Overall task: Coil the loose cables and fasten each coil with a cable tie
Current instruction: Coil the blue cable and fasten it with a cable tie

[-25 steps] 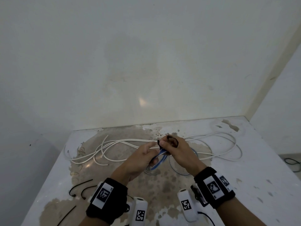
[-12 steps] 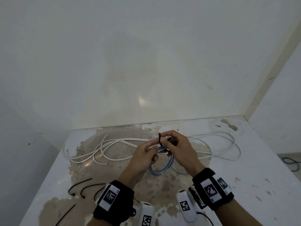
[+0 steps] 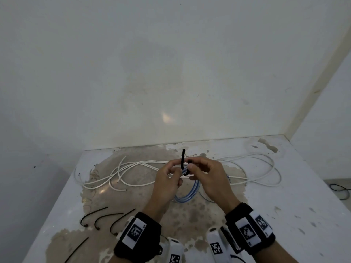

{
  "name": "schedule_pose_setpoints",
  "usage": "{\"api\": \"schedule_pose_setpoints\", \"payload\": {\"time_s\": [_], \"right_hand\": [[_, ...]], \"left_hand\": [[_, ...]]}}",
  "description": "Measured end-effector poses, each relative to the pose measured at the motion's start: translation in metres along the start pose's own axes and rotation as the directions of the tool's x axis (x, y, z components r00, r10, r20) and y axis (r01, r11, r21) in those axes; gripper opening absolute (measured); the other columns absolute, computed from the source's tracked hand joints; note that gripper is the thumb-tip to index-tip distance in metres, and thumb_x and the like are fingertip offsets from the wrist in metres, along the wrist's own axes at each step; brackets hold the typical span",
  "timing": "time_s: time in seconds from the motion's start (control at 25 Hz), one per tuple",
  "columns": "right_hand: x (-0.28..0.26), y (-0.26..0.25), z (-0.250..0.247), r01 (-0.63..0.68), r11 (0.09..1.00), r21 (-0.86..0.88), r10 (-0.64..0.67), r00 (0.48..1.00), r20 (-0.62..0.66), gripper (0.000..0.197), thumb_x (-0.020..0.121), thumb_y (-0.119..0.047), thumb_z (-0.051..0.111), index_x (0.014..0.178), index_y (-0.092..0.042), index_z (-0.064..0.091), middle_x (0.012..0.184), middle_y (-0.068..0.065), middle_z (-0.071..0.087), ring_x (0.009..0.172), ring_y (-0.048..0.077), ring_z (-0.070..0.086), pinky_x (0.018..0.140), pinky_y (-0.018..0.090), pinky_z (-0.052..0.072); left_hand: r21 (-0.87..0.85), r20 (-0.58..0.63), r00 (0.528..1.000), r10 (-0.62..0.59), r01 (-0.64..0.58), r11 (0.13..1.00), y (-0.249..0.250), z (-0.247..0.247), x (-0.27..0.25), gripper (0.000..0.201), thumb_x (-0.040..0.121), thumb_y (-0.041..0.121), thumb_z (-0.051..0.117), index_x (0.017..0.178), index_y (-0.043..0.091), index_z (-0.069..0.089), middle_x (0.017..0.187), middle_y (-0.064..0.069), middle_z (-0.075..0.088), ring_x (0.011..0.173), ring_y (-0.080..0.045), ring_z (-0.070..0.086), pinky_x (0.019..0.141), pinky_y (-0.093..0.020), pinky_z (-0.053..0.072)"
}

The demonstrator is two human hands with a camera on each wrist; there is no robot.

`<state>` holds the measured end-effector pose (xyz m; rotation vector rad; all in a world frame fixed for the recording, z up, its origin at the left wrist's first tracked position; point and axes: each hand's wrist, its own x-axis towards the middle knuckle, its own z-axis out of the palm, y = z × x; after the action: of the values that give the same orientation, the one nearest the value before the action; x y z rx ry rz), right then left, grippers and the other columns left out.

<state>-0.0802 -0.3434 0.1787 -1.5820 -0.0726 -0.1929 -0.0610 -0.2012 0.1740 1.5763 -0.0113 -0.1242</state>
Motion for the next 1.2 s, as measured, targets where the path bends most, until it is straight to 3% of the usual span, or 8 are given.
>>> {"api": "schedule_pose_setpoints", "payload": {"time_s": [0.12,0.2,0.28,0.56,0.72,0.88,1.0,1.2], "right_hand": [[0.001,0.000,0.004,-0.083,0.986,0.144,0.092,0.994,-0.056,0.026,0.097,-0.003,0.061,0.117,-0.016,0.071,0.091,0.000,0.073,0.087,0.021,0.073,0.070,0.031,0.062],[0.000,0.000,0.005,-0.083,0.980,0.182,0.096,0.993,-0.067,0.036,0.097,-0.003,0.060,0.129,-0.019,0.064,0.089,0.005,0.069,0.086,0.023,0.073,0.072,0.034,0.063],[-0.001,-0.001,0.006,-0.064,0.984,0.164,0.072,0.996,-0.044,0.041,0.098,-0.002,0.058,0.133,-0.023,0.060,0.085,0.002,0.067,0.083,0.023,0.073,0.073,0.035,0.063],[0.000,0.002,0.002,-0.080,0.994,0.078,0.082,0.997,-0.014,0.021,0.100,-0.003,0.055,0.111,-0.013,0.070,0.098,0.021,0.064,0.079,0.022,0.072,0.070,0.034,0.063],[0.001,0.003,0.002,-0.105,0.992,0.064,0.106,0.994,-0.006,0.019,0.100,-0.002,0.053,0.106,-0.012,0.069,0.090,0.016,0.060,0.076,0.022,0.073,0.069,0.037,0.063],[0.002,0.003,0.004,-0.109,0.990,0.086,0.111,0.994,-0.016,0.019,0.100,-0.002,0.053,0.105,-0.010,0.069,0.093,0.019,0.064,0.076,0.024,0.073,0.070,0.039,0.063],[-0.002,0.007,0.011,-0.073,0.988,0.139,0.083,0.994,-0.072,0.022,0.099,-0.001,0.055,0.114,-0.012,0.068,0.086,0.009,0.065,0.079,0.026,0.071,0.071,0.036,0.063],[-0.006,0.012,0.014,-0.055,0.983,0.178,0.074,0.992,-0.099,0.031,0.101,-0.001,0.052,0.126,-0.013,0.065,0.084,0.000,0.063,0.078,0.022,0.070,0.074,0.037,0.063]], "left_hand": [[0.013,0.005,1.000,0.005,-0.005,1.000,0.000,0.004,-0.002,0.031,0.100,0.007,0.049,0.116,0.026,0.067,0.070,0.002,0.060,0.047,-0.011,0.039,0.047,-0.022,0.036],[0.019,0.012,1.000,-0.001,0.000,1.000,0.000,0.002,-0.001,0.033,0.100,0.008,0.048,0.118,0.027,0.067,0.072,-0.001,0.061,0.046,-0.011,0.038,0.046,-0.023,0.034],[0.021,0.027,1.000,-0.017,0.017,1.000,-0.001,0.000,0.000,0.033,0.101,0.008,0.046,0.118,0.025,0.069,0.079,-0.007,0.061,0.045,-0.009,0.037,0.046,-0.022,0.033],[-0.016,0.062,0.993,-0.097,0.098,0.995,-0.003,-0.001,-0.003,0.038,0.100,0.004,0.044,0.120,0.027,0.067,0.068,-0.001,0.054,0.049,-0.010,0.036,0.049,-0.023,0.031],[0.014,0.083,0.996,-0.043,0.042,0.999,-0.001,-0.001,-0.008,0.040,0.101,0.007,0.045,0.122,0.037,0.063,0.075,-0.004,0.054,0.050,-0.011,0.036,0.049,-0.025,0.033],[0.033,0.066,0.998,-0.013,0.011,0.999,-0.002,0.001,-0.009,0.035,0.102,0.009,0.044,0.117,0.031,0.066,0.070,-0.001,0.055,0.046,-0.010,0.035,0.047,-0.025,0.031],[-0.080,0.018,0.992,-0.127,0.128,0.989,-0.003,0.001,-0.003,0.035,0.101,0.002,0.042,0.115,0.021,0.067,0.061,0.001,0.051,0.044,-0.009,0.030,0.044,-0.024,0.027],[-0.160,0.065,0.968,-0.243,0.251,0.955,-0.005,-0.001,0.000,0.035,0.099,0.001,0.041,0.116,0.015,0.067,0.060,0.002,0.050,0.047,-0.010,0.028,0.044,-0.022,0.025]]}}
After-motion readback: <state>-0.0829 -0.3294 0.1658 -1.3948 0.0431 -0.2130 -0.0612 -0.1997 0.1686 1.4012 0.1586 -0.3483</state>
